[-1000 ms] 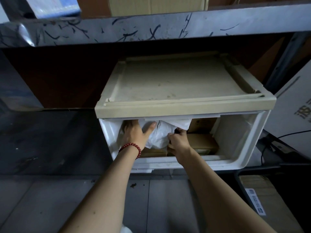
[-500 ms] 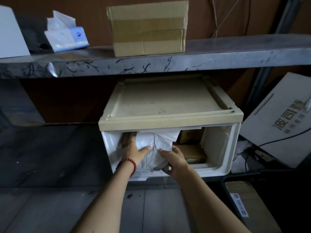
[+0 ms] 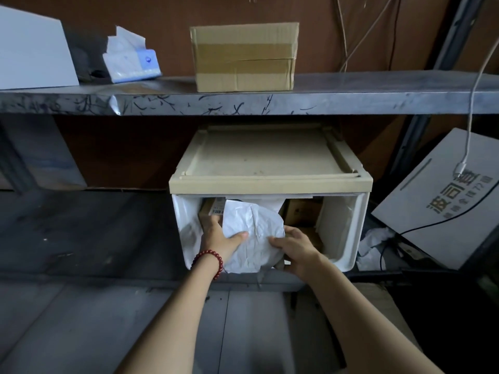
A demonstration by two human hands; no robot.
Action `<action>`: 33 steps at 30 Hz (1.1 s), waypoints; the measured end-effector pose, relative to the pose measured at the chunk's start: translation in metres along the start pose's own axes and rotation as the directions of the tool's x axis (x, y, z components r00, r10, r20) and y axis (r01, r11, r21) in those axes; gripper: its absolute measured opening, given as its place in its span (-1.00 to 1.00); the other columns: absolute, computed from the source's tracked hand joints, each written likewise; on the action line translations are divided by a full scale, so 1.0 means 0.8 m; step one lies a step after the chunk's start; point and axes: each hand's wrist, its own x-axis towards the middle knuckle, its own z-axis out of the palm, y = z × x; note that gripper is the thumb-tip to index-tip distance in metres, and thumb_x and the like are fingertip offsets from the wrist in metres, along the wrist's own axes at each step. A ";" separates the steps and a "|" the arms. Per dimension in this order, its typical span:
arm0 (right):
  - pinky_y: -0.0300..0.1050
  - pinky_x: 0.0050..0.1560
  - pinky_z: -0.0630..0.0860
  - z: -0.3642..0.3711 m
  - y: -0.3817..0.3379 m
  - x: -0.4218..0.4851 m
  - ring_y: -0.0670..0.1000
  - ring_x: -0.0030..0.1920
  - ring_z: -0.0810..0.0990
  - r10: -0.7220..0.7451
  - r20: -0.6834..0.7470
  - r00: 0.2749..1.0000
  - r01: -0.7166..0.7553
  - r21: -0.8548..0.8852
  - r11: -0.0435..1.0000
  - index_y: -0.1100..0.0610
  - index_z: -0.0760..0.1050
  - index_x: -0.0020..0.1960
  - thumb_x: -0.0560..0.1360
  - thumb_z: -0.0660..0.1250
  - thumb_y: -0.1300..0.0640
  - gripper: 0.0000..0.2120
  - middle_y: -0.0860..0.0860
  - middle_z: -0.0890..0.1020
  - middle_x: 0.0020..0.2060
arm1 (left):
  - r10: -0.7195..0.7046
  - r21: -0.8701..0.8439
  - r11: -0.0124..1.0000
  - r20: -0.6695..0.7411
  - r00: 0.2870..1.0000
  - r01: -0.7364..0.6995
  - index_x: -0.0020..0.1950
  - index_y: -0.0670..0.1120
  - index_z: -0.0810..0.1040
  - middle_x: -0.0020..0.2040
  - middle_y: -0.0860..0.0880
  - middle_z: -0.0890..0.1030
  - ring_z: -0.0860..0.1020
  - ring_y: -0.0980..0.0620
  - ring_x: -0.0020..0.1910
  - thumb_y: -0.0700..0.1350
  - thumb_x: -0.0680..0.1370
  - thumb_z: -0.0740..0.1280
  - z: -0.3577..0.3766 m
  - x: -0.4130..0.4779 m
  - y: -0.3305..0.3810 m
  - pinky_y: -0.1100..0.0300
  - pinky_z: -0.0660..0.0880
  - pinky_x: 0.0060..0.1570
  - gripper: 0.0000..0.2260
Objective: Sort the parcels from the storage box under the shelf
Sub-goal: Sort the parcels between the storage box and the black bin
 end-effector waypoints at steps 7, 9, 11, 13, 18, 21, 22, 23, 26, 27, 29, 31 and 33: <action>-0.18 -0.47 0.35 -0.009 -0.005 -0.034 -0.01 -0.40 0.51 -0.174 -0.017 0.985 0.174 0.039 0.984 0.07 0.36 -0.05 0.54 0.29 0.29 -0.84 0.04 0.56 -0.21 | 0.016 -0.186 0.982 0.032 0.999 -0.010 0.53 -0.06 0.00 0.49 -0.03 0.23 0.27 -0.05 0.44 0.07 0.35 0.53 -0.003 -0.040 0.009 0.17 0.32 0.21 -0.06; -0.18 -0.48 0.35 -0.009 -0.005 -0.043 -0.01 -0.45 0.48 -0.193 -0.056 0.980 0.197 0.069 0.978 0.08 0.33 0.02 0.54 0.31 0.28 -0.81 0.04 0.55 -0.20 | 0.067 -0.203 0.977 0.014 0.998 -0.063 0.50 -0.02 -0.02 0.49 0.01 0.17 0.22 0.02 0.43 0.06 0.30 0.57 0.003 -0.055 0.014 0.20 0.27 0.23 -0.01; -0.17 -0.49 0.37 -0.009 -0.006 -0.050 0.01 -0.45 0.45 -0.173 -0.102 0.980 0.186 0.128 0.974 0.09 0.26 0.13 0.52 0.33 0.28 -0.70 0.06 0.53 -0.16 | 0.174 -0.211 0.961 -0.030 0.984 -0.177 0.43 0.05 0.02 0.42 0.07 0.17 0.20 0.13 0.35 0.01 0.26 0.60 0.009 -0.069 0.020 0.26 0.23 0.20 -0.05; -0.16 -0.47 0.40 -0.013 -0.007 -0.056 0.03 -0.42 0.45 -0.145 -0.137 0.980 0.168 0.173 0.970 0.09 0.24 0.13 0.51 0.33 0.28 -0.68 0.08 0.53 -0.15 | 0.256 -0.198 0.944 -0.070 0.964 -0.265 0.34 0.11 0.11 0.35 0.05 0.19 0.20 0.14 0.31 -0.03 0.23 0.62 0.013 -0.079 0.024 0.26 0.24 0.19 -0.12; -0.09 -0.41 0.53 -0.028 -0.009 -0.061 0.15 -0.20 0.54 -0.121 -0.159 0.980 0.154 0.211 0.965 0.11 0.29 0.09 0.51 0.33 0.27 -0.74 0.20 0.56 0.05 | 0.336 -0.154 0.924 -0.111 0.935 -0.351 0.16 0.15 0.43 0.26 0.10 0.19 0.23 0.28 0.21 -0.01 0.21 0.63 0.016 -0.085 0.032 0.38 0.20 0.18 -0.39; 0.00 -0.32 0.59 -0.037 -0.013 -0.060 0.15 -0.14 0.58 -0.102 -0.163 0.981 0.139 0.239 0.961 0.13 0.32 0.11 0.50 0.33 0.27 -0.74 0.19 0.56 0.04 | 0.339 -0.073 0.938 0.005 0.941 -0.338 0.09 0.13 0.55 0.27 0.20 0.20 0.22 0.30 0.25 0.09 0.17 0.62 0.015 -0.085 0.032 0.36 0.19 0.19 -0.46; 0.01 -0.31 0.61 -0.040 -0.015 -0.059 0.13 -0.18 0.59 -0.091 -0.158 0.983 0.129 0.250 0.960 0.14 0.33 0.11 0.51 0.33 0.27 -0.76 0.18 0.55 -0.01 | 0.341 -0.048 0.940 0.041 0.939 -0.339 0.10 0.11 0.56 0.29 0.22 0.21 0.23 0.29 0.26 0.11 0.15 0.62 0.014 -0.086 0.031 0.35 0.21 0.20 -0.44; 0.00 -0.33 0.61 -0.043 -0.016 -0.058 0.10 -0.27 0.59 -0.081 -0.151 0.985 0.118 0.259 0.959 0.16 0.35 0.12 0.53 0.32 0.25 -0.78 0.16 0.53 -0.07 | 0.344 -0.020 0.939 0.071 0.936 -0.343 0.11 0.11 0.56 0.30 0.22 0.22 0.23 0.28 0.27 0.12 0.13 0.63 0.013 -0.086 0.031 0.34 0.22 0.21 -0.41; -0.05 -0.37 0.60 -0.048 -0.019 -0.057 0.01 -0.42 0.57 -0.056 -0.124 0.991 0.090 0.289 0.953 0.20 0.40 0.07 0.59 0.26 0.16 -0.88 0.12 0.52 -0.17 | 0.360 0.064 0.926 0.149 0.921 -0.372 0.16 0.12 0.55 0.34 0.24 0.19 0.22 0.30 0.26 0.06 0.14 0.64 0.011 -0.086 0.029 0.36 0.23 0.19 -0.38; -0.05 -0.37 0.60 -0.049 -0.019 -0.057 0.03 -0.37 0.60 -0.052 -0.117 0.992 0.084 0.294 0.952 0.19 0.41 0.04 0.60 0.25 0.14 -0.88 0.13 0.56 -0.13 | 0.364 0.082 0.921 0.161 0.917 -0.380 0.18 0.11 0.55 0.34 0.24 0.20 0.23 0.31 0.24 0.02 0.17 0.64 0.011 -0.085 0.028 0.39 0.21 0.17 -0.39; -0.07 -0.39 0.60 -0.050 -0.019 -0.057 0.08 -0.22 0.64 -0.055 -0.104 0.993 0.083 0.296 0.952 0.17 0.41 0.03 0.61 0.23 0.15 -0.92 0.15 0.59 0.02 | 0.372 0.093 0.917 0.147 0.916 -0.387 0.17 0.09 0.56 0.30 0.20 0.29 0.29 0.29 0.21 -0.05 0.24 0.62 0.012 -0.084 0.027 0.47 0.22 0.10 -0.46; -0.08 -0.40 0.61 -0.048 -0.019 -0.057 0.12 -0.16 0.64 -0.058 -0.079 0.995 0.081 0.333 0.939 0.14 0.40 0.06 0.62 0.19 0.20 -0.96 0.12 0.56 0.08 | 0.379 0.058 0.920 0.121 0.917 -0.388 0.13 0.06 0.56 0.18 0.18 0.47 0.42 0.25 0.11 -0.06 0.32 0.57 0.013 -0.083 0.028 0.58 0.29 -0.09 -0.58; -0.03 -0.34 0.63 -0.046 -0.020 -0.057 0.13 -0.13 0.66 -0.067 -0.059 0.996 0.084 0.366 0.927 0.14 0.37 0.17 0.62 0.19 0.25 -0.86 0.12 0.56 0.08 | 0.362 0.016 0.931 0.101 0.927 -0.365 0.09 0.05 0.56 0.02 0.16 0.60 0.53 0.19 -0.01 0.00 0.42 0.49 0.014 -0.083 0.031 0.56 0.37 -0.20 -0.72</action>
